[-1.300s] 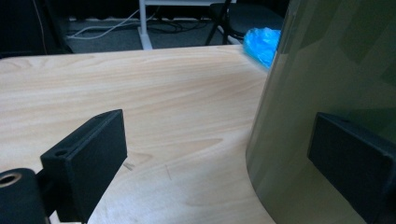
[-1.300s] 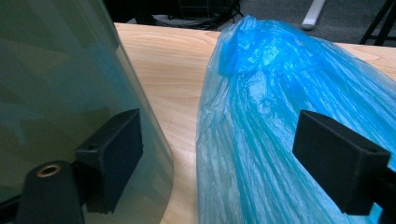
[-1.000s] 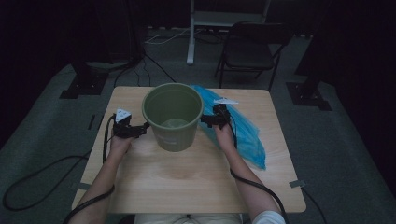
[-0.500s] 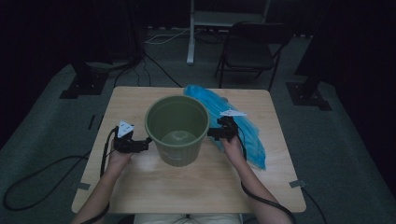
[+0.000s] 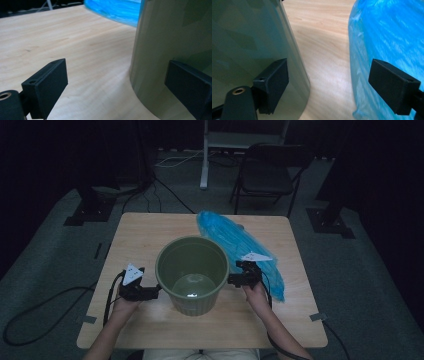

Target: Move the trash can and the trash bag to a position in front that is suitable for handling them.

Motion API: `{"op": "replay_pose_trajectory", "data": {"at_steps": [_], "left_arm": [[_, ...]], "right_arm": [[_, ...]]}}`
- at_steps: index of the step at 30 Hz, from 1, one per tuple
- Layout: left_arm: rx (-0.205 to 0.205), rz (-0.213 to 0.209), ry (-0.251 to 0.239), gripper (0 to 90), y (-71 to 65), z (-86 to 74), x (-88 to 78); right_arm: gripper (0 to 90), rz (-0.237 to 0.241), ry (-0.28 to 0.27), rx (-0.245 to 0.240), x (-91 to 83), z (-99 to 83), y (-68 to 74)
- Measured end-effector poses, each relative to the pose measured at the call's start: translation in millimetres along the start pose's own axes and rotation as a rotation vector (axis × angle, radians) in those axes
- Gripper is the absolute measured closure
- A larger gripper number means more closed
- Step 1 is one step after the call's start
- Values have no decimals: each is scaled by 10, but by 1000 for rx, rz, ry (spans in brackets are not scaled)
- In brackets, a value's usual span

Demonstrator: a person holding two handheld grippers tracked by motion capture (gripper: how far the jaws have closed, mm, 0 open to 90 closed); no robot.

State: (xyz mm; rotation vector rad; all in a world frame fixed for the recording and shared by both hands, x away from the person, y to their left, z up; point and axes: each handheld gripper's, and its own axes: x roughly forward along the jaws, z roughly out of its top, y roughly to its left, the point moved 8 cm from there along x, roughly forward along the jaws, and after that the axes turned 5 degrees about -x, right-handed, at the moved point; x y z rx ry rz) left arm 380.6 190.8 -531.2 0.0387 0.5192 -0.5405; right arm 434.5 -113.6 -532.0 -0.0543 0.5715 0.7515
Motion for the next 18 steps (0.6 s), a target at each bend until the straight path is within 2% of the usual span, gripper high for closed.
{"op": "replay_pose_trajectory", "data": {"at_steps": [7, 15, 18], "left_arm": [[34, -15, 5, 52, -143, -49, -78], [17, -36, 3, 51, -233, -111, -141], [26, -35, -1, 51, -265, -122, -158]], "right_arm": [[158, 6, 1, 12, -132, -89, 41], [158, 23, -15, 31, -250, -204, 110], [157, 17, -11, 34, -285, -224, 122]]}}
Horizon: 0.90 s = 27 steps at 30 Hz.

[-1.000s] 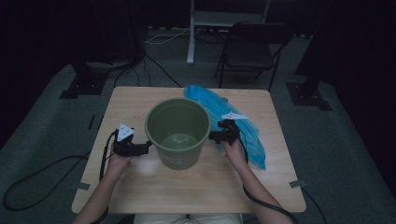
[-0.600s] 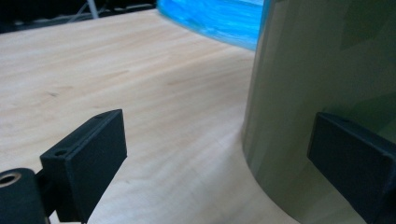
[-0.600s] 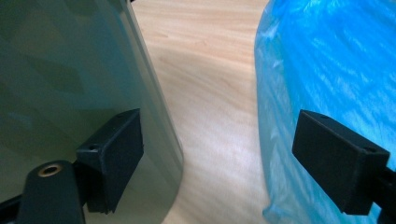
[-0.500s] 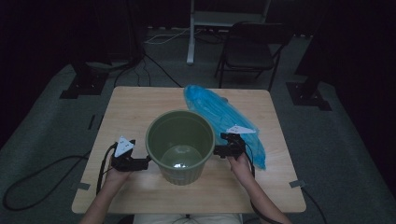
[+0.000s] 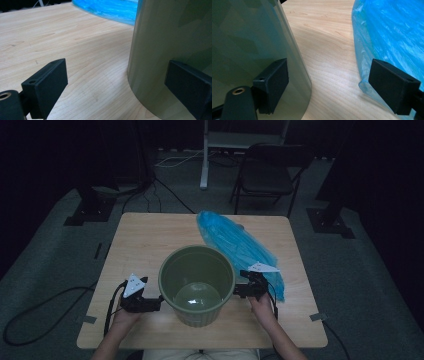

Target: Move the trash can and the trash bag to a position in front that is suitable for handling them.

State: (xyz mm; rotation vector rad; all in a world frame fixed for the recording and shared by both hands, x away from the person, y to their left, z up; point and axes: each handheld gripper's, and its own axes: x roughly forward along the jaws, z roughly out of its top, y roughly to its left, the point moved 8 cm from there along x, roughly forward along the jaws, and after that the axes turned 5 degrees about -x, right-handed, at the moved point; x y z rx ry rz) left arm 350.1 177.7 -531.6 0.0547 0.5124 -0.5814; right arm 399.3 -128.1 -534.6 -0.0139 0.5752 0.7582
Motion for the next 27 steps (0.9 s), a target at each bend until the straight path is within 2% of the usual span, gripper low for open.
{"op": "replay_pose_trajectory", "data": {"at_steps": [3, 5, 8, 12, 14, 18, 22, 23, 24, 27], "left_arm": [[19, 2, -2, 51, -15, -2, -13], [6, -12, -5, 51, -10, -12, -9], [-39, -38, -12, 50, -6, -52, 10], [-45, -44, -19, 51, -3, -122, 19], [-54, -38, -14, 51, 37, -162, 14], [-73, -21, -5, 51, 124, -262, -10], [-85, -12, 8, 51, 161, -380, -13], [-85, -12, 8, 51, 161, -380, -13], [-95, -23, 27, 51, 141, -460, 0], [-68, -26, 50, 51, 100, -525, 27]], "right_arm": [[157, -4, 3, -5, -30, -16, 9], [156, -2, 1, -4, -31, -19, 10], [143, 6, -9, -4, -25, -24, 1], [125, 15, -23, 2, -4, -22, -56], [125, 2, -34, 9, -12, -7, -123], [124, -60, -39, 22, -38, 46, -356], [125, -87, 5, 77, 10, 110, -589], [125, -87, 5, 77, 10, 110, -589], [124, -99, 25, 97, 114, 172, -728], [116, -108, 55, 105, 241, 203, -801]]}}
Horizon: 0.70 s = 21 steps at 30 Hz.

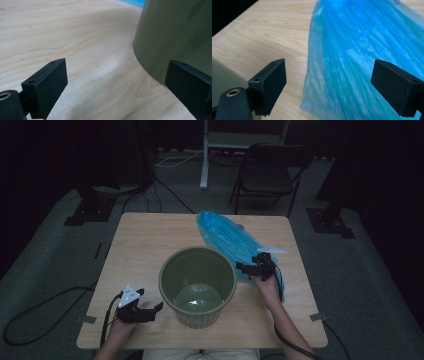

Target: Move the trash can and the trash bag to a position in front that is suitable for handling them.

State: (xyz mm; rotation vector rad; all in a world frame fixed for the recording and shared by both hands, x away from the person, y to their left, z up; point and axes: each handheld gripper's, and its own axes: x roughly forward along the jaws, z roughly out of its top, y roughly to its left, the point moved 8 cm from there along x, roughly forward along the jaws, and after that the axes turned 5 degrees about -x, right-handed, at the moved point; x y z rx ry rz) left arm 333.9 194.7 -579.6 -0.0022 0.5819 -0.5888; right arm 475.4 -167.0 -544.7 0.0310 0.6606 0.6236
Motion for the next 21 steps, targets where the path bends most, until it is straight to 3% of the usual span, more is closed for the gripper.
{"op": "replay_pose_trajectory", "data": {"at_steps": [5, 7, 11, 17, 21], "left_arm": [[-10, -9, -2, 51, -13, -18, 15], [-14, -10, -5, 51, -9, -23, 5], [-17, -16, -17, 51, -9, -15, -16], [-17, -22, -25, 51, -22, 10, -41], [-7, -25, -18, 51, -31, -4, -29]], "right_arm": [[109, -29, 57, -50, 294, 63, 13], [109, -28, 87, -49, 420, 64, 25], [109, -78, 130, -71, 614, 13, 8], [109, -140, 169, -103, 711, -136, -28], [110, -199, 201, -158, 706, -203, -40]]}}
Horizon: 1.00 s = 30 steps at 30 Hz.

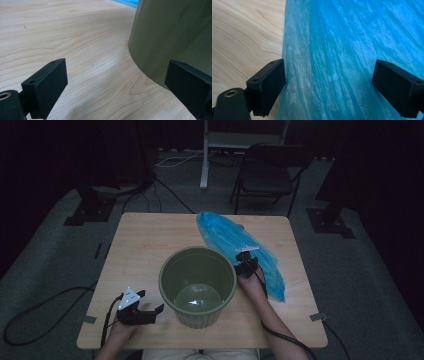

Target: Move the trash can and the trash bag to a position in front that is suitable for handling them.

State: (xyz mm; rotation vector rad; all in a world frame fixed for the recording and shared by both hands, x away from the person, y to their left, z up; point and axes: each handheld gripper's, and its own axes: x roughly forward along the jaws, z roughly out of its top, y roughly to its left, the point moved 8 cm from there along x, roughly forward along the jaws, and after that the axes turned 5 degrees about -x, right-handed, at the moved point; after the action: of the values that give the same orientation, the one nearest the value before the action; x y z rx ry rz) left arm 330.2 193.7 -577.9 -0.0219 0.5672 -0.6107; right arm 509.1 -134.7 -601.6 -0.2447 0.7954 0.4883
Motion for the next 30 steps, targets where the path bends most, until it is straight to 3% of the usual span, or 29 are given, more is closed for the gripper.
{"op": "replay_pose_trajectory", "data": {"at_steps": [4, 13, 16, 21, 27, 30], "left_arm": [[0, -16, 14, 51, -8, -21, -6], [0, -17, 6, 51, -12, -3, -19], [3, -16, 10, 51, -11, -5, -10], [2, -18, 10, 51, -10, -4, 0], [8, -16, 11, 51, -24, -3, 4], [5, -15, 10, 51, -19, -1, 9]], "right_arm": [[163, -36, 8, 7, -31, -32, -42], [712, -62, -22, 23, -179, -114, -248], [827, -77, -6, 12, -227, -158, -340], [863, -108, 6, 26, -348, -282, -567], [865, -103, 3, 4, -515, -426, -798], [849, -107, 14, 15, -612, -521, -926]]}}
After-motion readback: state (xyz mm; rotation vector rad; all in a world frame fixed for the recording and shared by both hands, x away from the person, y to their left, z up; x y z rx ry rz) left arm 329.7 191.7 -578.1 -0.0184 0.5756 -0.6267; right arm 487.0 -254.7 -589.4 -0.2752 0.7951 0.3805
